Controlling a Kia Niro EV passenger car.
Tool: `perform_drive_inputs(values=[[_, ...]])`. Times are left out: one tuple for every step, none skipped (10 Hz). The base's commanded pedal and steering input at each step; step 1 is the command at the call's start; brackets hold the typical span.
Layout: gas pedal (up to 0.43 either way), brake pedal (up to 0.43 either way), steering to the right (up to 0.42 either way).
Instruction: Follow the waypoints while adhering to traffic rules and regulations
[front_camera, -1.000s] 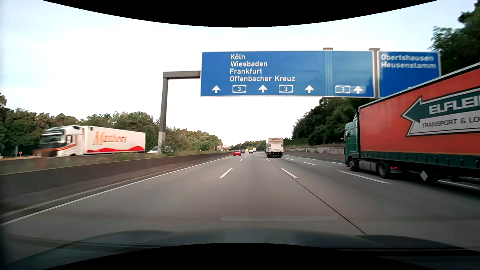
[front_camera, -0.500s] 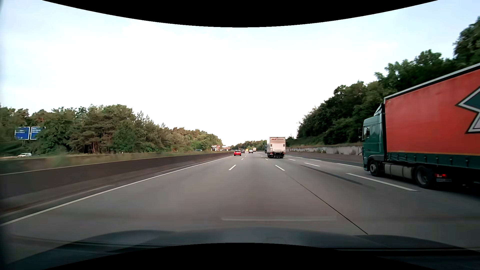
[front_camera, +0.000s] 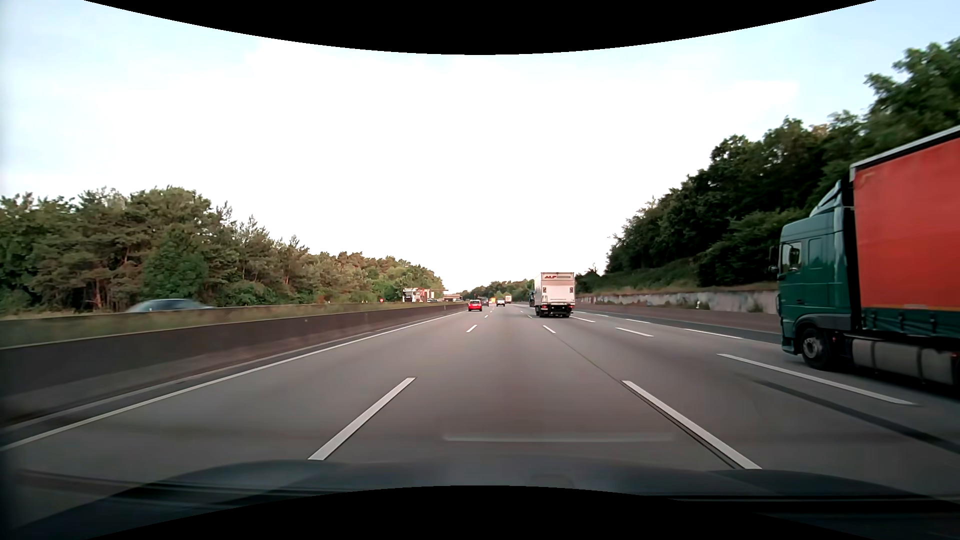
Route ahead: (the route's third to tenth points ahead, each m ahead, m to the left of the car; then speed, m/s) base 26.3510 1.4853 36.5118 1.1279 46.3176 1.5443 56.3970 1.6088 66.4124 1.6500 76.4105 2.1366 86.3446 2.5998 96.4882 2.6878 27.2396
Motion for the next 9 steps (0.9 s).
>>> perform_drive_inputs(values=[[0.189, 0.0, -0.003], [0.189, 0.0, -0.003], [0.189, 0.0, -0.003], [0.189, 0.0, -0.003], [0.189, 0.0, -0.004], [0.189, 0.0, -0.004], [0.189, 0.0, -0.004], [0.189, 0.0, -0.004], [0.189, 0.0, -0.004]])
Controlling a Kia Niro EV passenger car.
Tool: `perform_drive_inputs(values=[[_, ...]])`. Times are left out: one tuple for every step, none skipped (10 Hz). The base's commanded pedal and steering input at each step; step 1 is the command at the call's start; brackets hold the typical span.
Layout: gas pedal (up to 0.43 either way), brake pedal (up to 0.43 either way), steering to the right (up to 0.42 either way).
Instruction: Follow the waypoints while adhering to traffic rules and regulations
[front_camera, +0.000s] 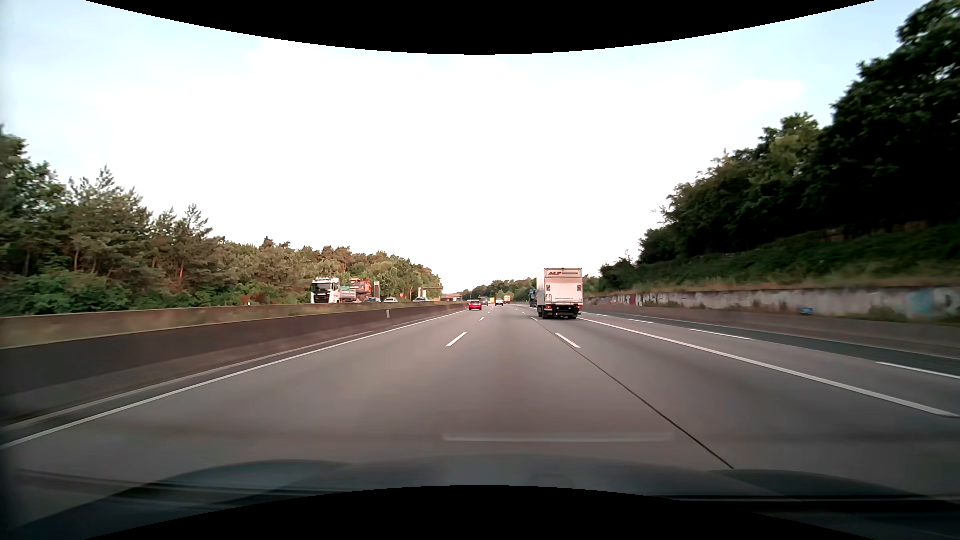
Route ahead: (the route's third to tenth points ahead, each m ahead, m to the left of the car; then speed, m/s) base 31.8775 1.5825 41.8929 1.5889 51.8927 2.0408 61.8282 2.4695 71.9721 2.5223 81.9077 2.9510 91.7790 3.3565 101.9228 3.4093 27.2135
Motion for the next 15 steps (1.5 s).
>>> perform_drive_inputs(values=[[0.189, 0.0, -0.004], [0.189, 0.0, -0.004], [0.189, 0.0, -0.004], [0.189, 0.0, -0.004], [0.189, 0.0, -0.004], [0.189, 0.0, -0.003], [0.189, 0.0, -0.004], [0.189, 0.0, -0.004], [0.197, 0.0, -0.004], [0.197, 0.0, -0.004], [0.197, 0.0, -0.004], [0.197, 0.0, -0.004], [0.197, 0.0, -0.004], [0.197, 0.0, -0.004], [0.197, 0.0, -0.004]])
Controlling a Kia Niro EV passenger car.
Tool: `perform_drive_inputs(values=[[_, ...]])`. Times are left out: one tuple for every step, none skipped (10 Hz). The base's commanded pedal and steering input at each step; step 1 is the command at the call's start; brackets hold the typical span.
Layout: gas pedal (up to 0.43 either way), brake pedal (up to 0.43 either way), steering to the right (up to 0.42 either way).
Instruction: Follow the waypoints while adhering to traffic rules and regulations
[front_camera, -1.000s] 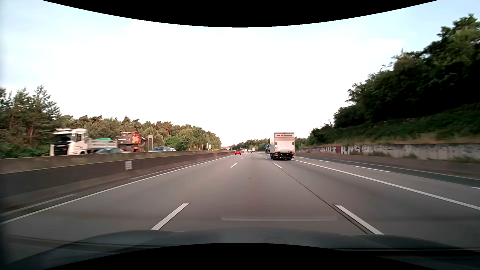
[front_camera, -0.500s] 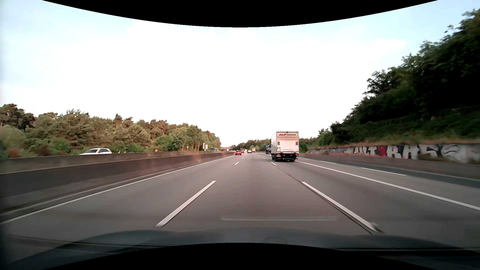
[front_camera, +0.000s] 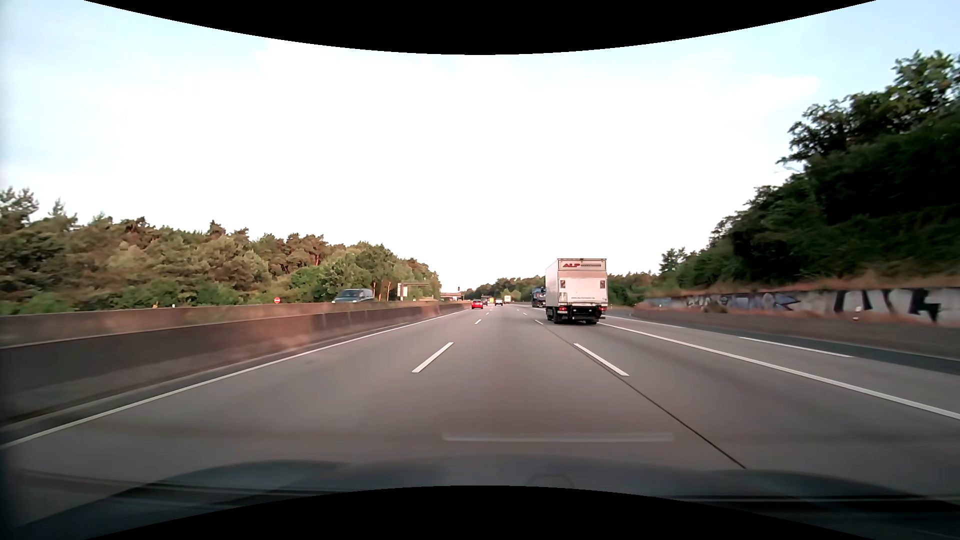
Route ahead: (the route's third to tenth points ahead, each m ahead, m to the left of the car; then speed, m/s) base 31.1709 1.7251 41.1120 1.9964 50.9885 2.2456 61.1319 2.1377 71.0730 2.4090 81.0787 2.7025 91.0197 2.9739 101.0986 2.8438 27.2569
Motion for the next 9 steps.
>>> perform_drive_inputs(values=[[0.197, 0.0, -0.004], [0.197, 0.0, -0.004], [0.197, 0.0, -0.004], [0.197, 0.0, -0.003], [0.197, 0.0, -0.004], [0.209, 0.0, -0.004], [0.209, 0.0, -0.004], [0.209, 0.0, -0.004], [0.209, 0.0, -0.004]])
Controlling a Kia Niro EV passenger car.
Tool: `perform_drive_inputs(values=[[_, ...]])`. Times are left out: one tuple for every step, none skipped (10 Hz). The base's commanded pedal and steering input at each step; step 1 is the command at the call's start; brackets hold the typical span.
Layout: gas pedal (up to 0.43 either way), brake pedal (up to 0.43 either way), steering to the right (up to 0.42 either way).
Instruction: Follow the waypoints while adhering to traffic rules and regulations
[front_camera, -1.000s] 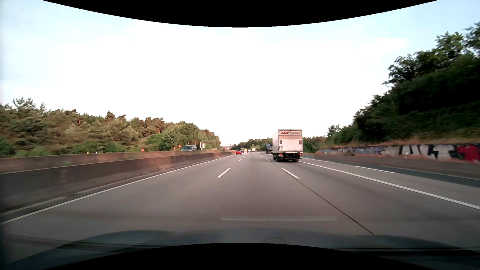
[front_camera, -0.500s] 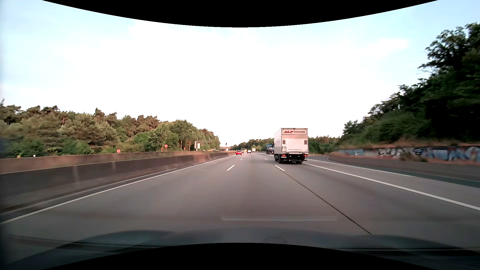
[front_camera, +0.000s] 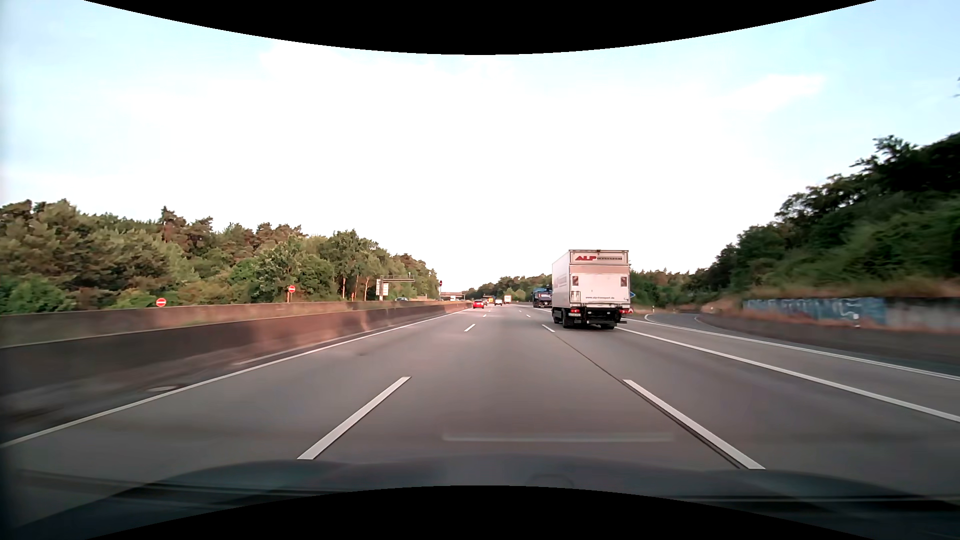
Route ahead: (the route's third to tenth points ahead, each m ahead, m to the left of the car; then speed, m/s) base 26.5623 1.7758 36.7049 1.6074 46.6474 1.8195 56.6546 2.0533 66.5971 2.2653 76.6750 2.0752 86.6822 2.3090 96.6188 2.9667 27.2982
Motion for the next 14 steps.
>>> perform_drive_inputs(values=[[0.209, 0.0, -0.004], [0.209, 0.0, -0.004], [0.209, 0.0, -0.004], [0.209, 0.0, -0.004], [0.209, 0.0, -0.004], [0.209, 0.0, -0.004], [0.209, 0.0, -0.004], [0.209, 0.0, -0.004], [0.209, 0.0, -0.004], [0.209, 0.0, -0.004], [0.209, 0.0, -0.004], [0.209, 0.0, -0.004], [0.209, 0.0, -0.004], [0.209, 0.0, -0.004]])
